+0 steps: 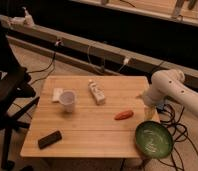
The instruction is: Place the eraser in the ceramic cup
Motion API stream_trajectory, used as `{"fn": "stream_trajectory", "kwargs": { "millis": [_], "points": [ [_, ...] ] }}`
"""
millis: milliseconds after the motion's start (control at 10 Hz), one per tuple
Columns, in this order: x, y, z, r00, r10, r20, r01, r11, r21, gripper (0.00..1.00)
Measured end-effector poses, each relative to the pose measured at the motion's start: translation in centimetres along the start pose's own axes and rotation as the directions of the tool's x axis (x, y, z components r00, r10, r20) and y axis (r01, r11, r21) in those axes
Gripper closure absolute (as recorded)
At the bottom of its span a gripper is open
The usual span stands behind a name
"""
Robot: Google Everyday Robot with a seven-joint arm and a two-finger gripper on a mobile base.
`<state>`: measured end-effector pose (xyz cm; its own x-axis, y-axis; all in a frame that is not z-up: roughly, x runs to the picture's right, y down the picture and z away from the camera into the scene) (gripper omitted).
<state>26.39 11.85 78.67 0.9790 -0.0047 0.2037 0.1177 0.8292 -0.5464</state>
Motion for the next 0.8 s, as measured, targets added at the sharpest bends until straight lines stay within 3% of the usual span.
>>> {"fn": "stream_trajectory", "kwargs": {
  "millis": [800],
  "points": [
    [0.0,0.01,0.0,1.0,0.0,0.0,0.0,1.0,0.0,0.21]
  ]
}}
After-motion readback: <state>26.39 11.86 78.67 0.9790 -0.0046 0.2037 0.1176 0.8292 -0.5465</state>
